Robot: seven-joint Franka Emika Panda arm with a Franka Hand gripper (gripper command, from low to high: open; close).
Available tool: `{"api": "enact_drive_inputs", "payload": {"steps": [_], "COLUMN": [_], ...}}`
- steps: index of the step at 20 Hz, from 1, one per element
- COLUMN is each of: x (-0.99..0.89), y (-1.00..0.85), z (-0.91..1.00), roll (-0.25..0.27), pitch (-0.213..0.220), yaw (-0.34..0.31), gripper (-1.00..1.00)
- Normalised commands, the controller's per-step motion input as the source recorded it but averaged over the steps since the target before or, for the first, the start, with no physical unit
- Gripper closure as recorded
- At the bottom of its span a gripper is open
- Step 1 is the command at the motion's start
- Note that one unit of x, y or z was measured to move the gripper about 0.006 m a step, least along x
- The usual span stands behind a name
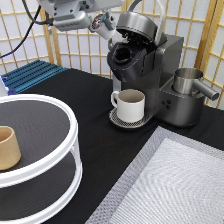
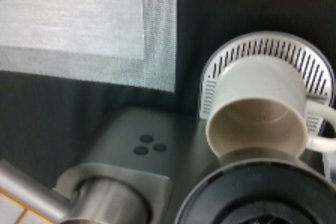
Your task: Make coffee
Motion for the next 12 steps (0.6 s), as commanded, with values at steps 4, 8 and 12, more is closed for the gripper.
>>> {"api": "enact_drive_inputs", "payload": {"steps": [4,8,12], "x": [0.11,0.21,0.24], "y": [0.52,0.44,0.09], "z": [-0.01,-0.02,-0.12], "roll": [0.034,0.028,0.048], "pitch": [0.031,0.038,0.041], "yaw": [-0.024,-0.015,-0.015], "gripper": [1.0,1.0,1.0]}}
